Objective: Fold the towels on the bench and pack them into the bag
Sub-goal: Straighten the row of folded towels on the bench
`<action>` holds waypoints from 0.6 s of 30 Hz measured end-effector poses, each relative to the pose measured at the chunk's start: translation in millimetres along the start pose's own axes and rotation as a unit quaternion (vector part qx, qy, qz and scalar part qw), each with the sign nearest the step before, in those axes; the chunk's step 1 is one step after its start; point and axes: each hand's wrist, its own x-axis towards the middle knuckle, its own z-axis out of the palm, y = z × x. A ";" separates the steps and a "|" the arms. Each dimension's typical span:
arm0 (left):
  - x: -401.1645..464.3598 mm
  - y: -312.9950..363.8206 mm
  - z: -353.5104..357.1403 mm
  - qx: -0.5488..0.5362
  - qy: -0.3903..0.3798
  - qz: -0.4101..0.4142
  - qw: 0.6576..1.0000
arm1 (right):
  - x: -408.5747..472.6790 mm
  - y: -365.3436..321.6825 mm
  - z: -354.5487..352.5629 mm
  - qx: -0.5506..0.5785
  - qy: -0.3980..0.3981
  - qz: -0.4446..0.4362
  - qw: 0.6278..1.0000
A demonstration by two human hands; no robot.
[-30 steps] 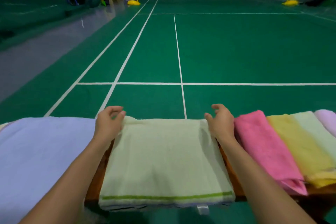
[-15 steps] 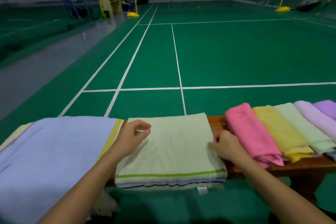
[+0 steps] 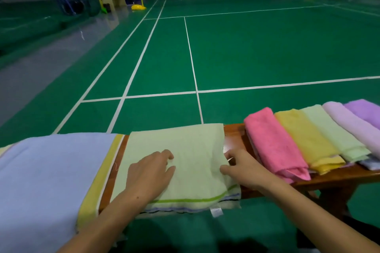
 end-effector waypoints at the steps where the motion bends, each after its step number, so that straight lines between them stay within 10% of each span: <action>1: 1.1 6.7 -3.0 -0.015 -0.004 0.022 1.000 | -1.1 -2.1 -0.3 0.002 -0.002 -0.016 1.000; 18: 38.7 38.4 0.9 -0.130 -0.133 0.162 0.969 | 7.6 -10.3 20.8 0.011 -0.075 -0.127 0.989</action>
